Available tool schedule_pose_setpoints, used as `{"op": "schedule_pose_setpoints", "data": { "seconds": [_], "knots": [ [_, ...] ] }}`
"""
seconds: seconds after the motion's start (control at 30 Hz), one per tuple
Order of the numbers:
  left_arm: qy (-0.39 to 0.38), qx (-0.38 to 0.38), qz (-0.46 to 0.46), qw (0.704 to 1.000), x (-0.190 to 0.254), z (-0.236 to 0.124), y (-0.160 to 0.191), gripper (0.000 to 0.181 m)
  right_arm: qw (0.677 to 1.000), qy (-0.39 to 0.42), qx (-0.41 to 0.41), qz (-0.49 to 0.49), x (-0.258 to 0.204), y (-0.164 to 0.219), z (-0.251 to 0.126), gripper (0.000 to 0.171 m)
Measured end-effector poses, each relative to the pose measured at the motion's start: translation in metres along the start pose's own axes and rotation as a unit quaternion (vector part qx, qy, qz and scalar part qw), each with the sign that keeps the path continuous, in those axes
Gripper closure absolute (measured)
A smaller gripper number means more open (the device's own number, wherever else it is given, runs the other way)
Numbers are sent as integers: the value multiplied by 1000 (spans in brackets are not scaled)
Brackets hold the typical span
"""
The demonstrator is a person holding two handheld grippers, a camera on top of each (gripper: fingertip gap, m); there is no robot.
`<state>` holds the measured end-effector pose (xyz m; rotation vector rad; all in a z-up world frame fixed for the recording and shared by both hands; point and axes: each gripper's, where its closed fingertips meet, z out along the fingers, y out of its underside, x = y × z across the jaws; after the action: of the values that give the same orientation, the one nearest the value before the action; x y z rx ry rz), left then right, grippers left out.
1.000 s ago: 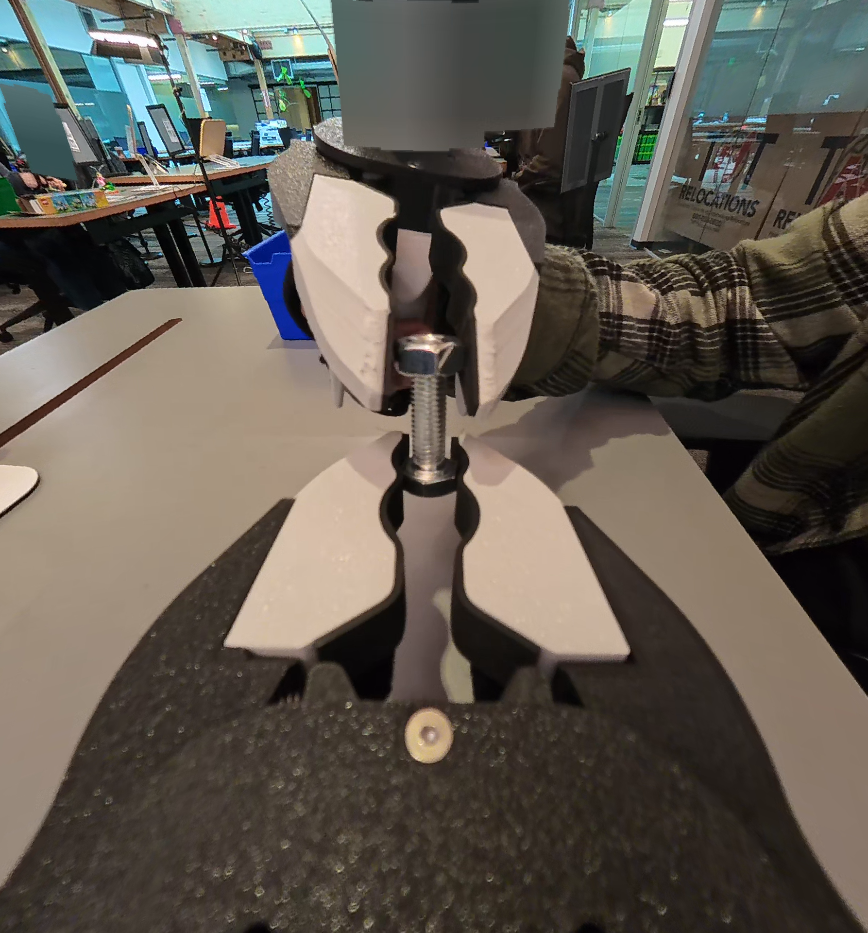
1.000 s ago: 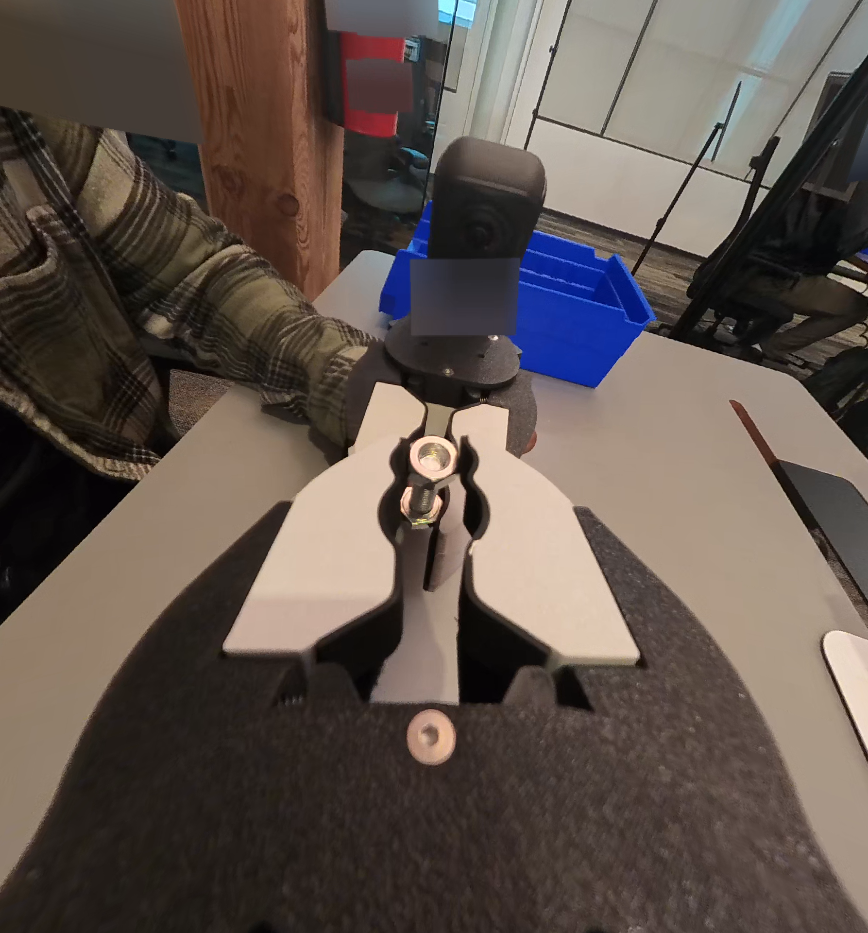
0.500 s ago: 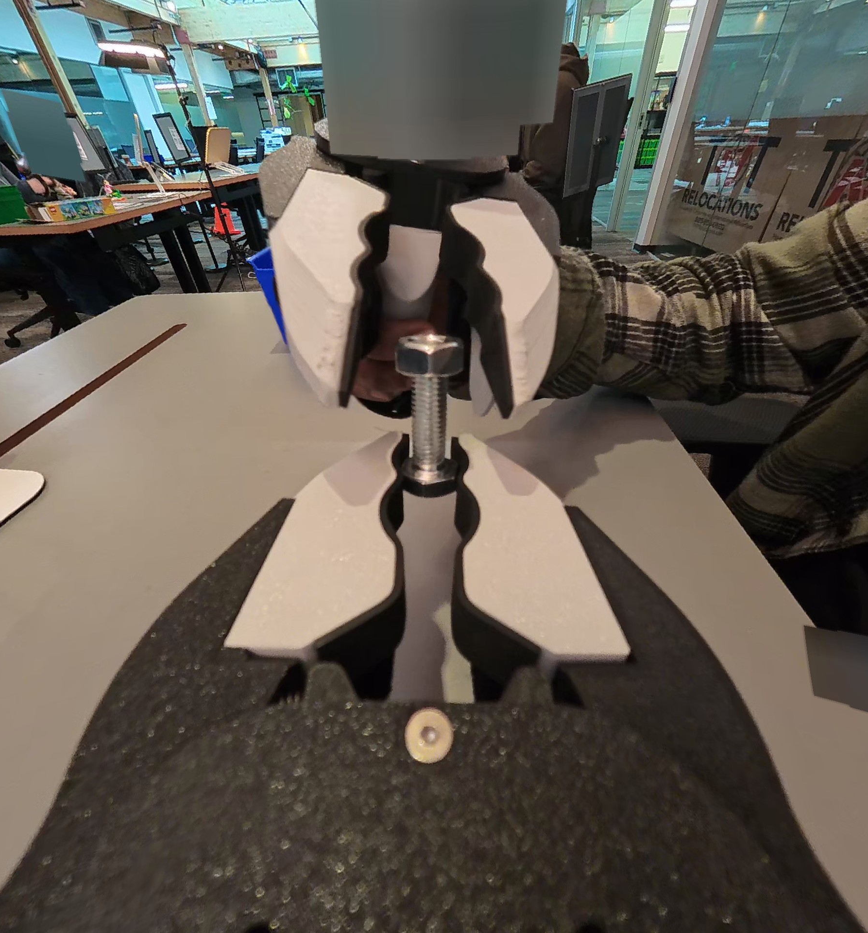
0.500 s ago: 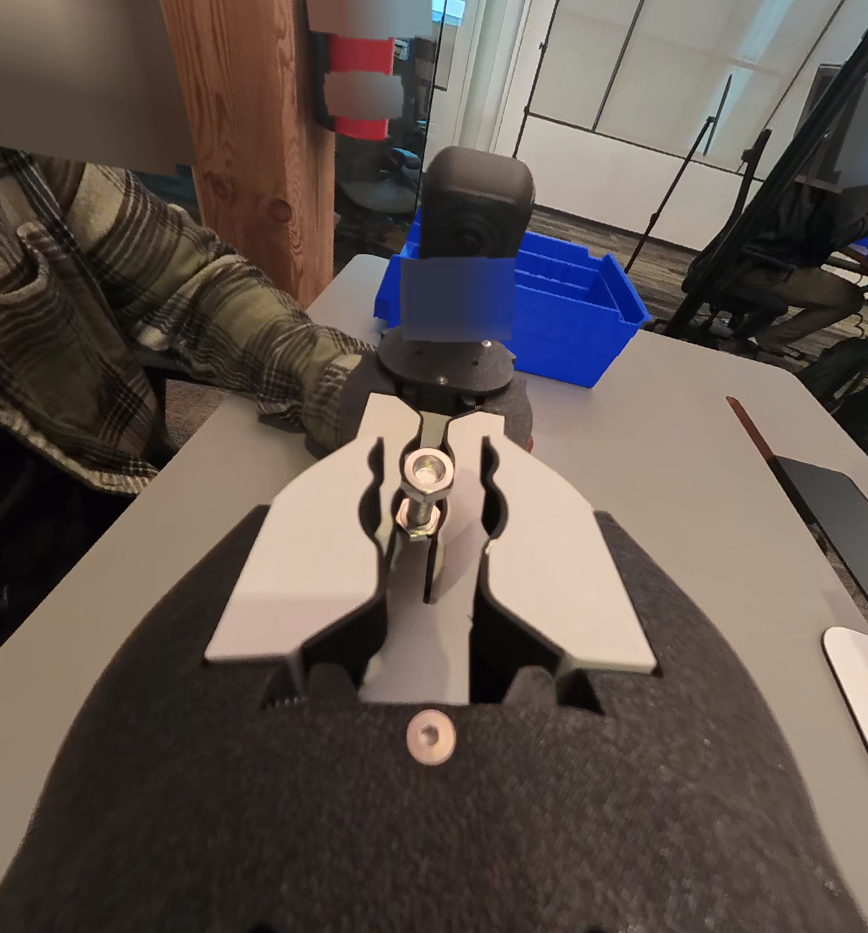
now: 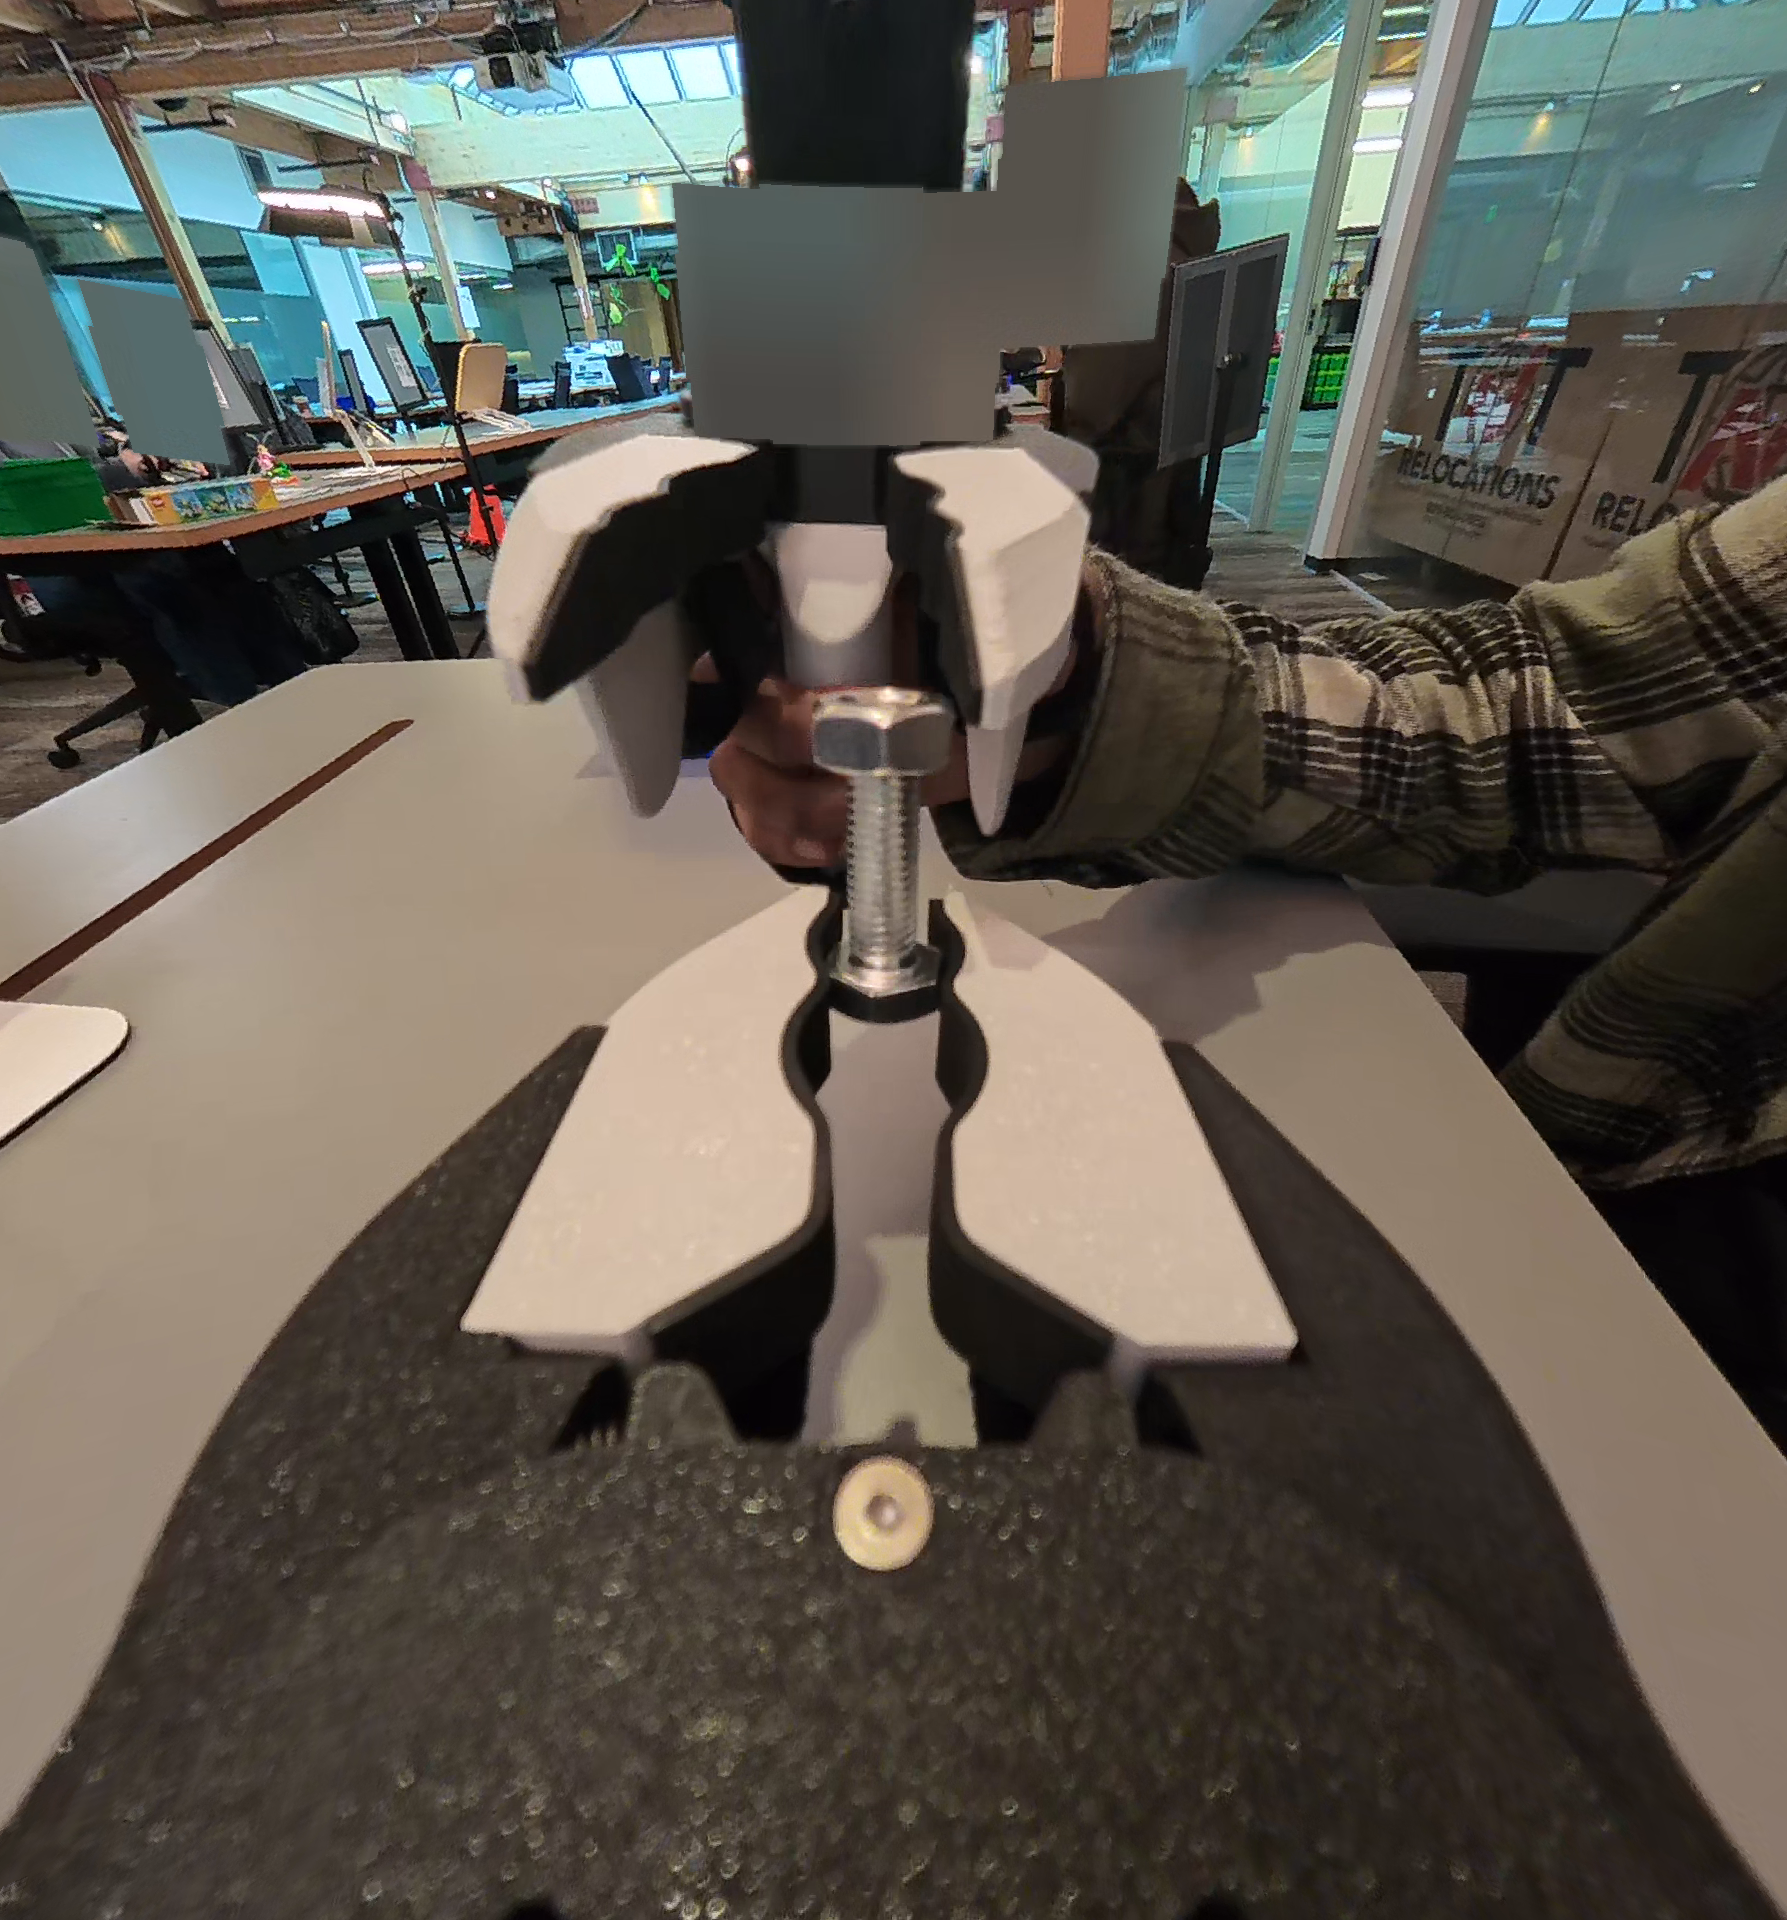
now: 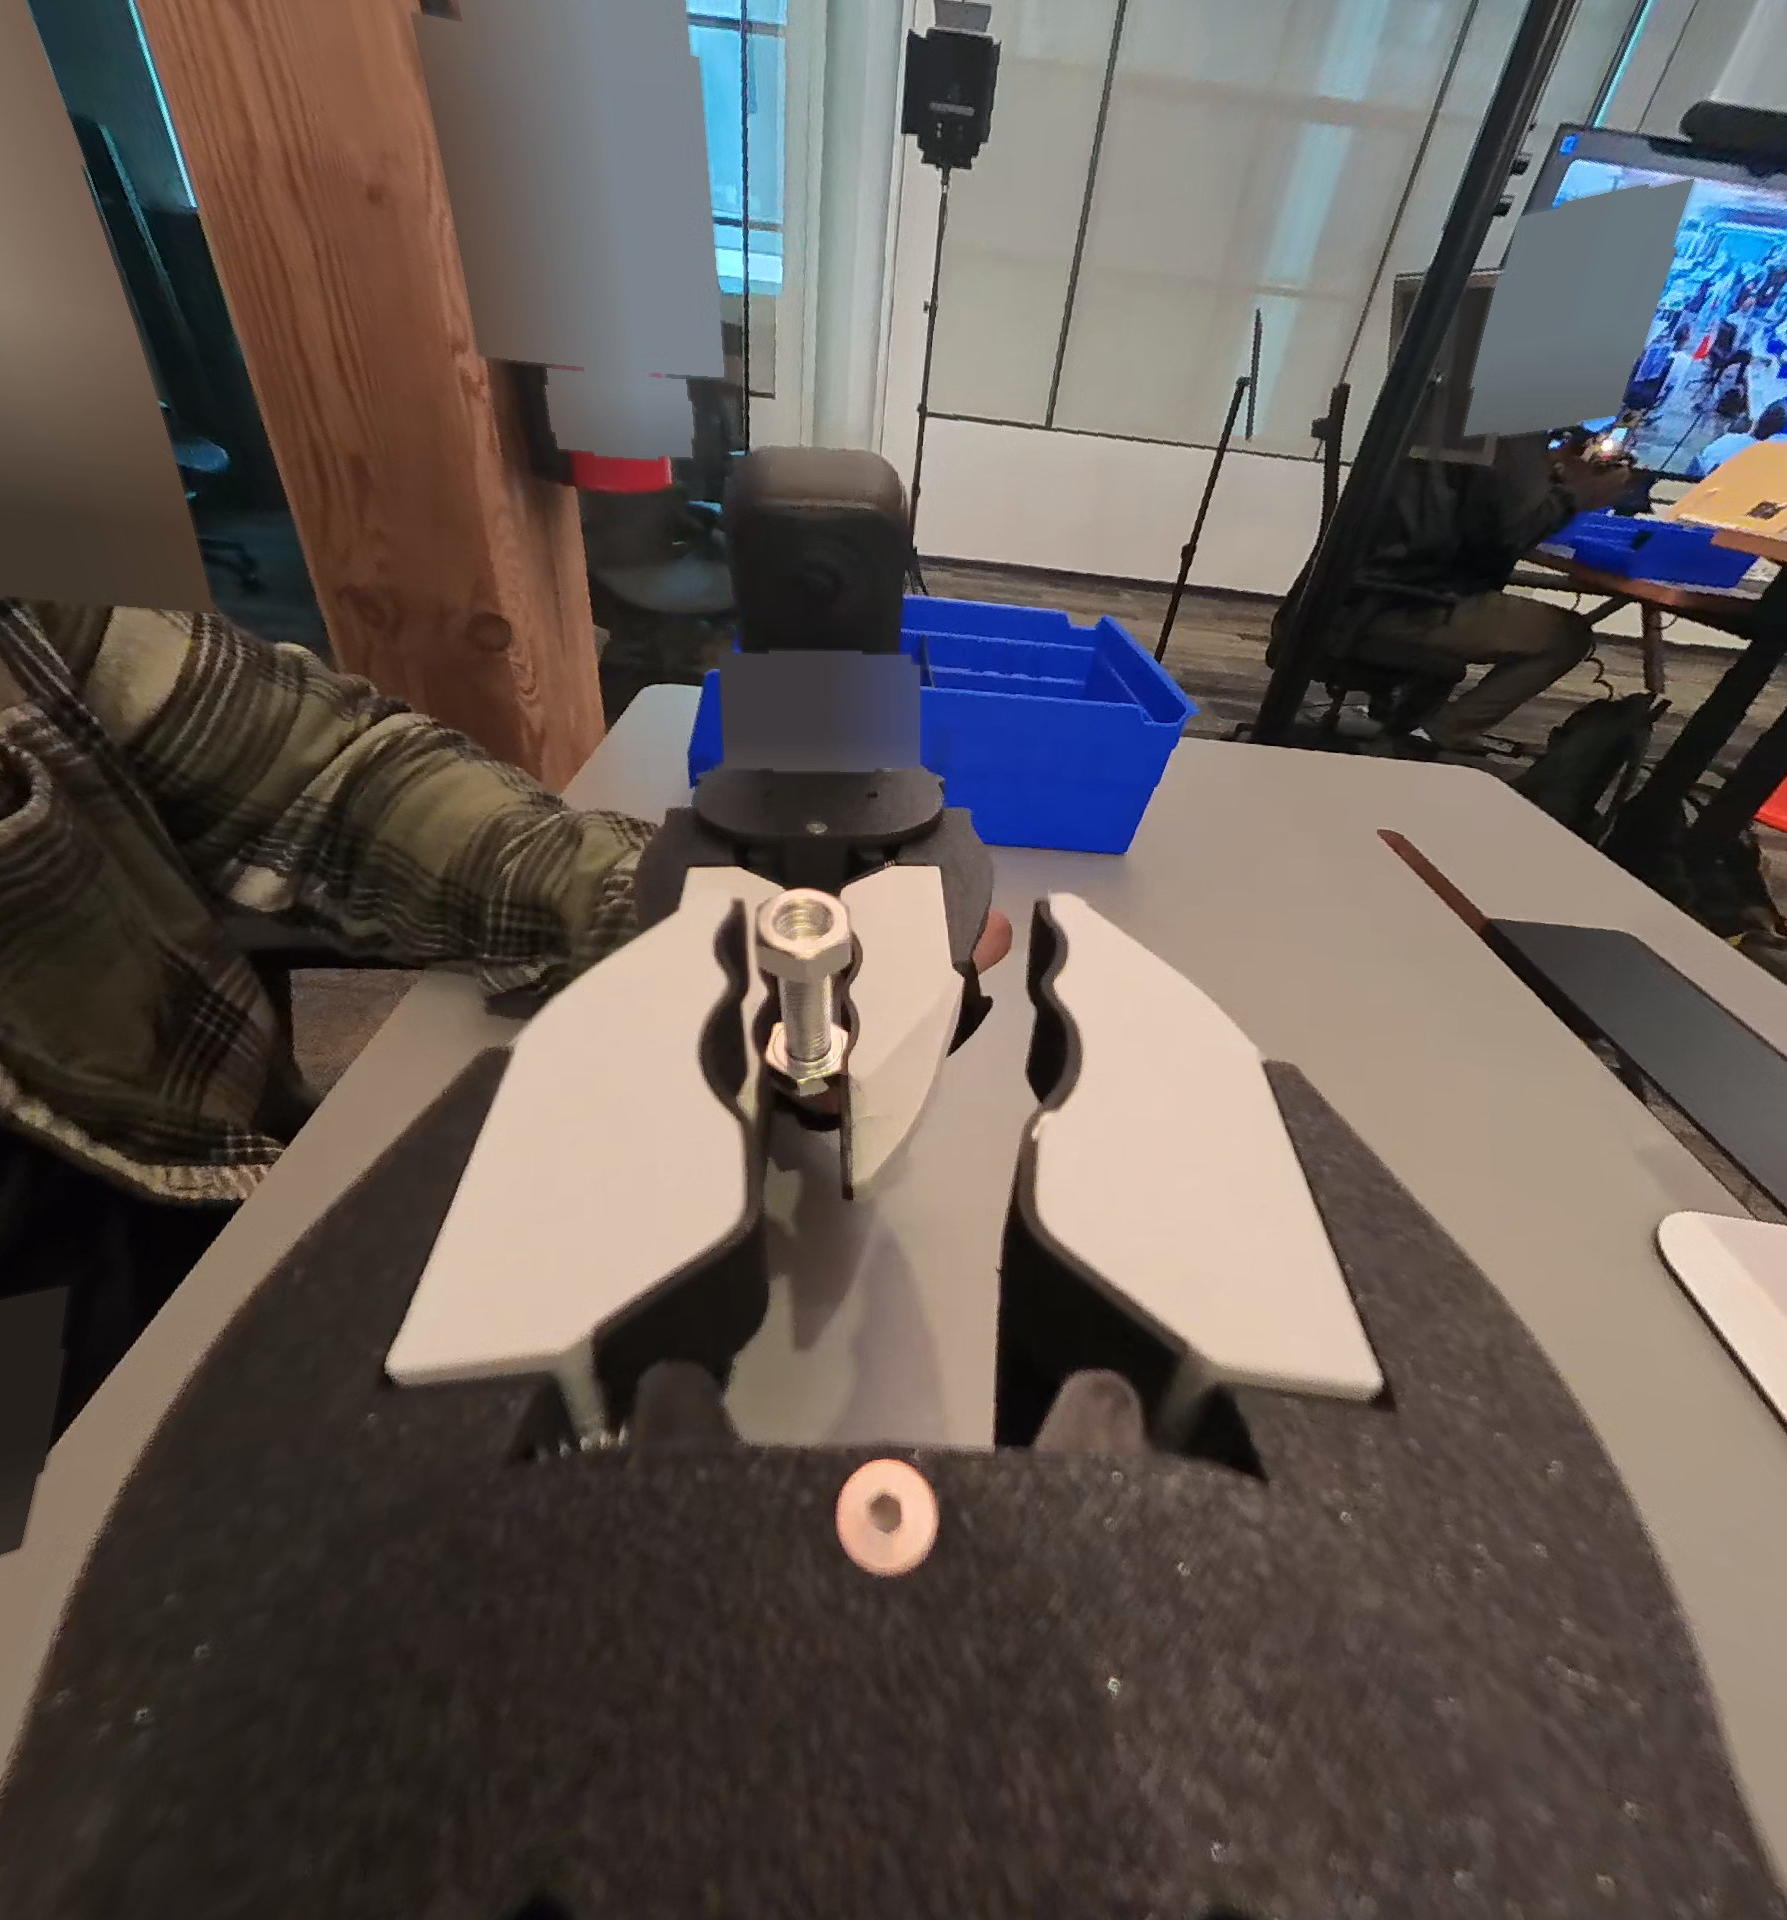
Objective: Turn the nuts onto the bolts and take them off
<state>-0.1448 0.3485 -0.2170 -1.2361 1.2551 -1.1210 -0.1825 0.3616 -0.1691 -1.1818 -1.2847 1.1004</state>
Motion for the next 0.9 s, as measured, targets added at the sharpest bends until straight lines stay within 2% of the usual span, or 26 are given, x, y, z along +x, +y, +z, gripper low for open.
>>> {"op": "schedule_pose_setpoints", "data": {
  "seconds": [0.9],
  "knots": [
    [-1, 19, 7, 1000, 1, -4, -8, 166, 1000, 6, -3, -18, 5, -4, -12, 123]
  ]
}}
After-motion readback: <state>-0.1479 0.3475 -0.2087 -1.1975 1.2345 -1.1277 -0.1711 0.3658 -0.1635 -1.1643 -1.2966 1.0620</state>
